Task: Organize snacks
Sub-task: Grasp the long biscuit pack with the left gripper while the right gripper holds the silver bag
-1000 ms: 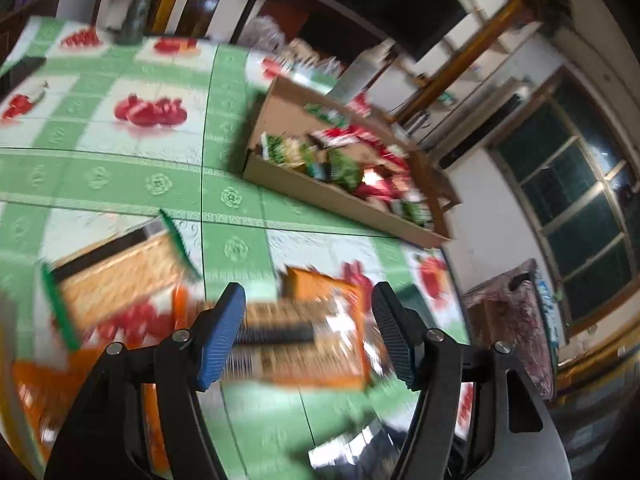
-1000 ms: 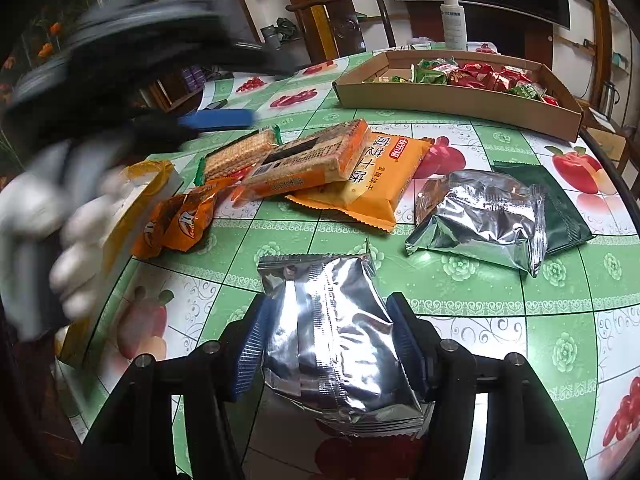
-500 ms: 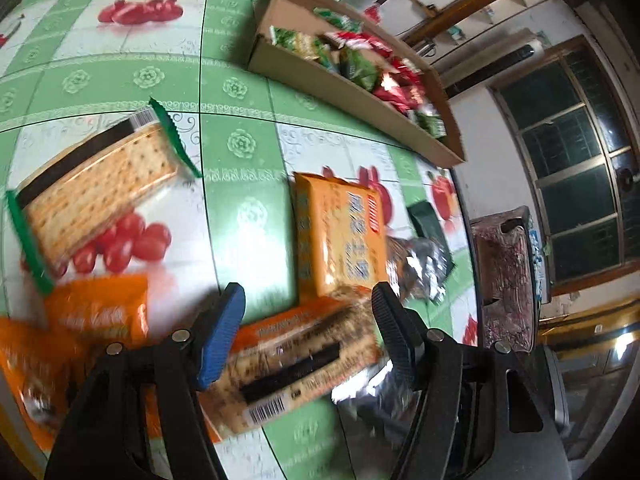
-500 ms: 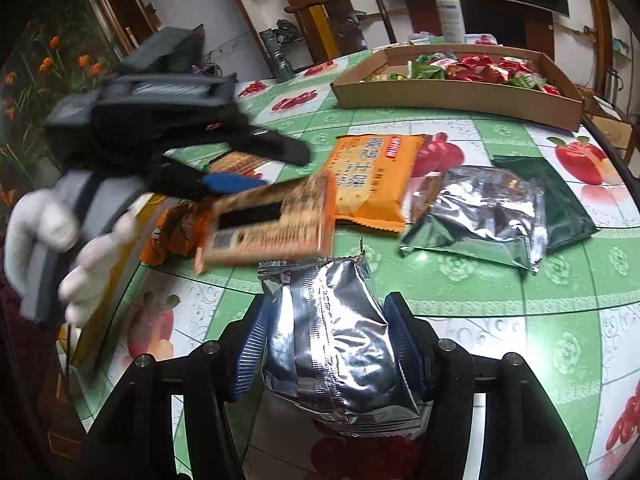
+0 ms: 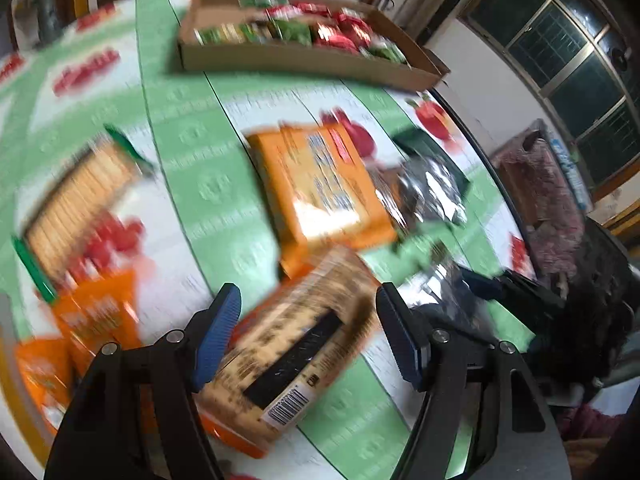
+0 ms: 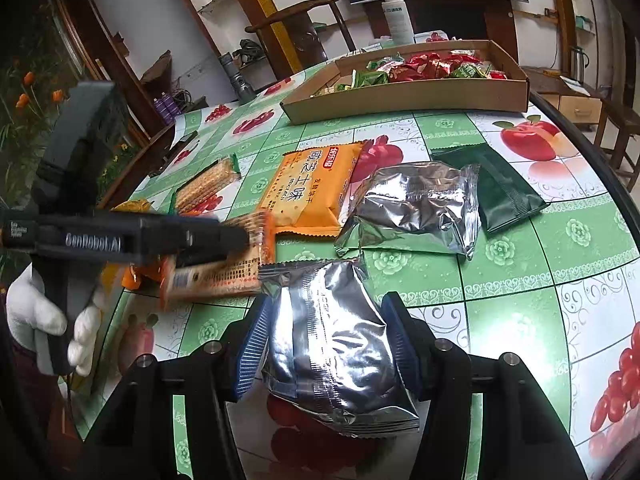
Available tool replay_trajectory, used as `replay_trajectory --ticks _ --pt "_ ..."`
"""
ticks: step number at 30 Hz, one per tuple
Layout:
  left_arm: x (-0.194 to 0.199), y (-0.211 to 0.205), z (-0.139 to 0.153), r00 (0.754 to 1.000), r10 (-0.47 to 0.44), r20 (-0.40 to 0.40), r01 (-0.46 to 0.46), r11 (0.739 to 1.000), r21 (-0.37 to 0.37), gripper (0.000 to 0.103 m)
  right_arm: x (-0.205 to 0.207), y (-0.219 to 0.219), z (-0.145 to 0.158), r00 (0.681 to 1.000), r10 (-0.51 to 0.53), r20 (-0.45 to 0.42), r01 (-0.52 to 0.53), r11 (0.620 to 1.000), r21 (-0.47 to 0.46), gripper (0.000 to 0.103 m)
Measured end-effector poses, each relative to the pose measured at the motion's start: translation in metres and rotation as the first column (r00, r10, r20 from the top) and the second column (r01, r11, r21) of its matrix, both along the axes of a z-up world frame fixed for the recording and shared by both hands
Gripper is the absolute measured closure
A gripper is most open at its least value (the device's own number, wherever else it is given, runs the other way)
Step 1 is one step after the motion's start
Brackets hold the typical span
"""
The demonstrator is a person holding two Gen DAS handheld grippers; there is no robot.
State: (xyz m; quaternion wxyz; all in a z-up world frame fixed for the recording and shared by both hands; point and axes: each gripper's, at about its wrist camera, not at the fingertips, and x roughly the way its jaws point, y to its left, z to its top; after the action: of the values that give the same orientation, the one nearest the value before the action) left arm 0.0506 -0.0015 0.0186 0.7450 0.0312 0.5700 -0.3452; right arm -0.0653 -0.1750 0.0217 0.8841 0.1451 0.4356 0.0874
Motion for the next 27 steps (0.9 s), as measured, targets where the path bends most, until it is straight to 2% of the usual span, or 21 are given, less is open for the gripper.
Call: replay_trajectory --ticks 2,6,11,14,15,17,19,21,24,26,27 --pt "-0.014 0.003 0.004 1.0 -0.013 -0.015 0.013 1.0 -0.021 0.034 0.002 -0.001 0.0 1.0 0.0 0.003 0.0 1.0 -0.001 0.044" --pt "-0.045 0.004 0.008 0.999 -0.041 0.021 0.041 0.999 0.008 0.034 0.003 0.001 0.0 1.0 0.004 0.006 -0.004 1.0 -0.008 0.042" --pt "-0.08 -0.007 -0.001 0.987 -0.092 0.134 0.07 0.985 0.157 0.034 0.005 0.002 -0.001 1.0 0.017 0.012 -0.017 1.0 -0.005 0.037" --pt "-0.092 -0.019 -0.004 0.968 -0.108 0.226 0.052 0.969 0.241 0.034 0.005 0.002 -0.001 1.0 0.018 0.014 -0.017 1.0 -0.006 0.036" --pt "-0.094 -0.022 -0.005 0.961 -0.111 0.254 0.043 0.965 0.259 0.03 0.005 0.003 -0.001 1.0 0.02 0.015 -0.02 1.0 -0.01 0.035" --pt "-0.095 -0.026 -0.007 0.96 -0.092 0.266 0.03 0.973 0.23 0.02 0.007 0.005 -0.002 0.999 0.028 0.016 -0.028 0.999 -0.019 0.032" --pt "-0.097 -0.029 -0.011 0.955 -0.074 0.288 0.01 0.976 0.218 0.005 0.008 0.009 -0.002 0.999 0.045 0.017 -0.044 0.998 -0.033 0.024" --pt "-0.098 -0.032 -0.014 0.953 -0.054 0.299 -0.01 0.978 0.208 0.0 0.008 0.013 -0.002 0.998 0.065 0.017 -0.064 0.997 -0.038 0.021" --pt "-0.091 -0.03 -0.016 0.952 0.003 0.306 -0.063 0.981 0.186 0.0 0.008 0.013 -0.002 0.998 0.067 0.018 -0.066 0.997 -0.039 0.021" --pt "-0.096 -0.022 -0.012 0.939 0.023 0.343 -0.094 0.977 0.191 0.013 0.008 0.014 -0.002 0.997 0.069 0.016 -0.068 0.997 -0.042 0.021" --pt "-0.098 -0.02 -0.011 0.938 0.027 0.346 -0.094 0.979 0.18 0.028 0.008 0.015 -0.002 0.997 0.07 0.014 -0.07 0.996 -0.049 0.021"
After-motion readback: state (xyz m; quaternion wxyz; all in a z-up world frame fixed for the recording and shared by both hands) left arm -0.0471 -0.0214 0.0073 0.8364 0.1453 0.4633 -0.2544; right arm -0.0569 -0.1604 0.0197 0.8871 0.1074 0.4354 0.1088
